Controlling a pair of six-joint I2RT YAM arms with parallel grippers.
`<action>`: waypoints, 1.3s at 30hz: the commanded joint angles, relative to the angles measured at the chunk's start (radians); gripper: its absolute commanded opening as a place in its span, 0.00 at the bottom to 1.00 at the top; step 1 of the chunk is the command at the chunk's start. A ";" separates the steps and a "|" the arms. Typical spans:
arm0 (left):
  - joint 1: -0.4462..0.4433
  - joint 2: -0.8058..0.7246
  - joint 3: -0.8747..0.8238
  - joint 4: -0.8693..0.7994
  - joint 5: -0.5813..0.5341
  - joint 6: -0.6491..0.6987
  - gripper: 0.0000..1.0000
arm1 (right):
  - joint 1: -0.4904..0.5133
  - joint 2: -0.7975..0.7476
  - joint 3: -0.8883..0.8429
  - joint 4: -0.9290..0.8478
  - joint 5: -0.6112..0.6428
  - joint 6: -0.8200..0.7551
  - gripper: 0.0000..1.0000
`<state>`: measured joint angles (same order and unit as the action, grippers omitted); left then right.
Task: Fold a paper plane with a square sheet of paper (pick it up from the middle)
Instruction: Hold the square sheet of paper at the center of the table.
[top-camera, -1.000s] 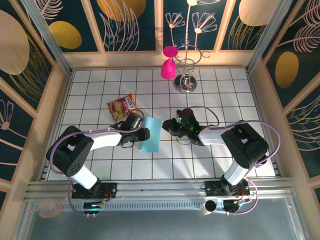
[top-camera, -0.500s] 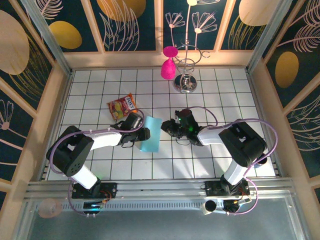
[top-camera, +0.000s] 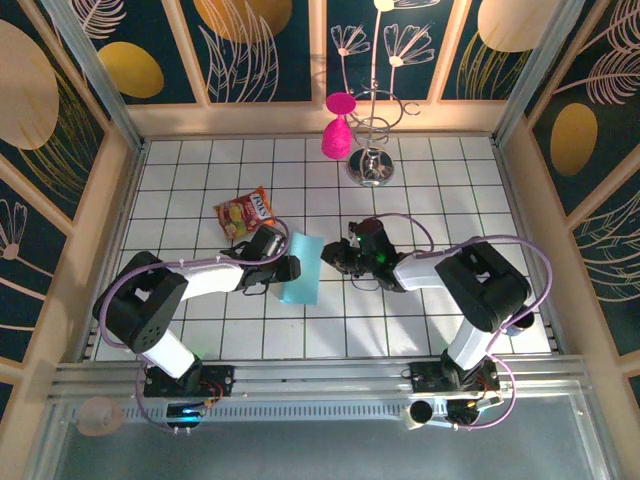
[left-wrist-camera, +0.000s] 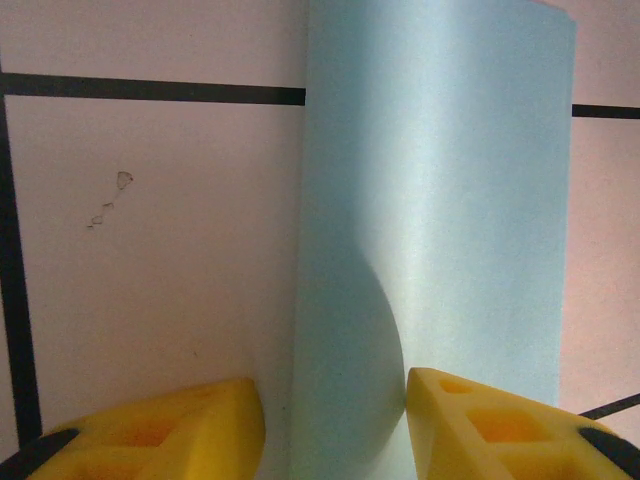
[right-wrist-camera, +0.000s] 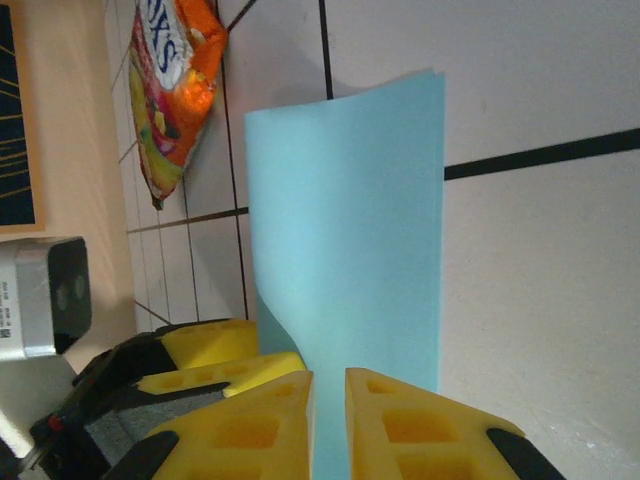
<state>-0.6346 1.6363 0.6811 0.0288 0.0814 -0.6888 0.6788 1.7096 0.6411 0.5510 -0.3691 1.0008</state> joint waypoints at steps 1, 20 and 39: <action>-0.011 0.258 -0.080 0.023 0.038 0.049 0.47 | 0.010 0.023 0.022 0.031 -0.021 0.004 0.16; -0.010 0.263 -0.063 0.013 0.023 0.080 0.46 | 0.011 0.022 0.034 0.018 -0.019 -0.005 0.15; -0.010 0.264 -0.071 0.020 0.026 0.066 0.46 | 0.034 0.132 0.145 -0.124 -0.058 -0.039 0.12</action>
<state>-0.6346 1.6459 0.6987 0.0025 0.0845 -0.6544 0.7036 1.8187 0.7551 0.4763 -0.4118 0.9886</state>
